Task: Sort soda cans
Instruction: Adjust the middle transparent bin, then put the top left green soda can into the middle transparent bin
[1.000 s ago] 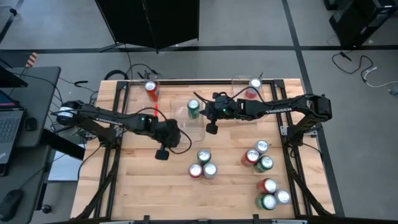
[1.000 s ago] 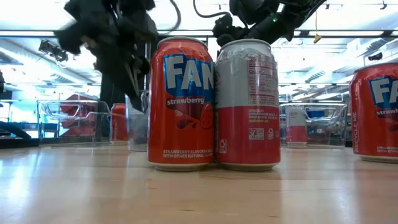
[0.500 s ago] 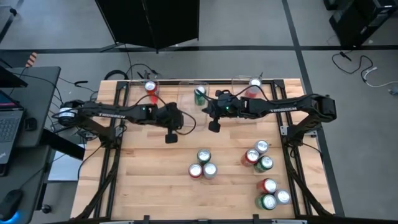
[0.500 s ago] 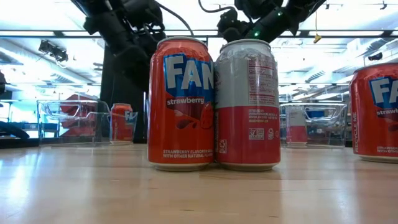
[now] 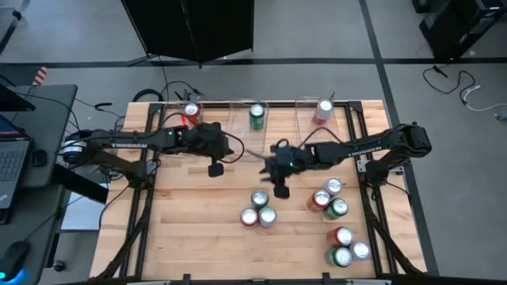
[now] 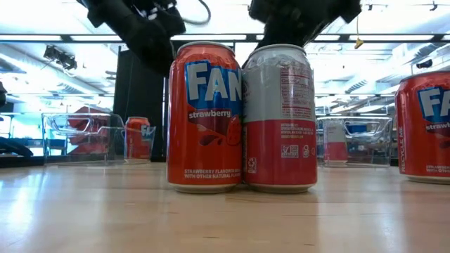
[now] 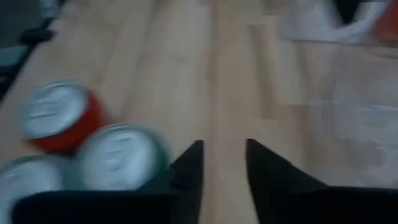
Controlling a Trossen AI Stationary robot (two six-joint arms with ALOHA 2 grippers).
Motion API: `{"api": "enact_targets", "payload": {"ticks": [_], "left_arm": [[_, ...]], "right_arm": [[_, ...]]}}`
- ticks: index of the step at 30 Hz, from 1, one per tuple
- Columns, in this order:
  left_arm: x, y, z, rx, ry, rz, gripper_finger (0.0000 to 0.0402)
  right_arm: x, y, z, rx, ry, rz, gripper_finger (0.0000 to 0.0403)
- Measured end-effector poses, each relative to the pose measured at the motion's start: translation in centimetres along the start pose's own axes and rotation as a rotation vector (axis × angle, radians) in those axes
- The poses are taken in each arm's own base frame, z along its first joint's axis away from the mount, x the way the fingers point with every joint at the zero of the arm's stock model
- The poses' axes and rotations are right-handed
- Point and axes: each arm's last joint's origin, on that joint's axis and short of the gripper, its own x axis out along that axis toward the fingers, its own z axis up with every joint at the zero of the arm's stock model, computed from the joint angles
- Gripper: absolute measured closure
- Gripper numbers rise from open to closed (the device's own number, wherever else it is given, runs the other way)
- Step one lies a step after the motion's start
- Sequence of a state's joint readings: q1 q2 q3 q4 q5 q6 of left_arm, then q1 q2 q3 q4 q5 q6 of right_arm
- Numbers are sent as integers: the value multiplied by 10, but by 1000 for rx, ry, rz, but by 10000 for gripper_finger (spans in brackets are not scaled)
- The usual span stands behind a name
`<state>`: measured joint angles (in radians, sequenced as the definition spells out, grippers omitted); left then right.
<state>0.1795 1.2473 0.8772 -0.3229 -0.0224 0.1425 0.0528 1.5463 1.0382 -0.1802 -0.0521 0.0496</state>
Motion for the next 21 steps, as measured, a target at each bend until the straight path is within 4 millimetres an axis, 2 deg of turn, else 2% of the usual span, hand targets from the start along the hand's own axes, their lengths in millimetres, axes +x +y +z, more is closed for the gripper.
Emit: {"api": "enact_targets", "payload": {"ticks": [5,10,15,21], "left_arm": [[-12,-4,3,-7,-39,-38,396],[-16,-4,2,-5,-31,-34,396],[-17,-4,0,-3,-12,-18,396],[-17,-3,0,11,-4,-4,396]], "right_arm": [[1,25,-2,19,4,57,166],[2,33,-3,25,0,45,87],[2,33,-1,38,-17,24,67],[19,34,-7,62,8,47,73]]}}
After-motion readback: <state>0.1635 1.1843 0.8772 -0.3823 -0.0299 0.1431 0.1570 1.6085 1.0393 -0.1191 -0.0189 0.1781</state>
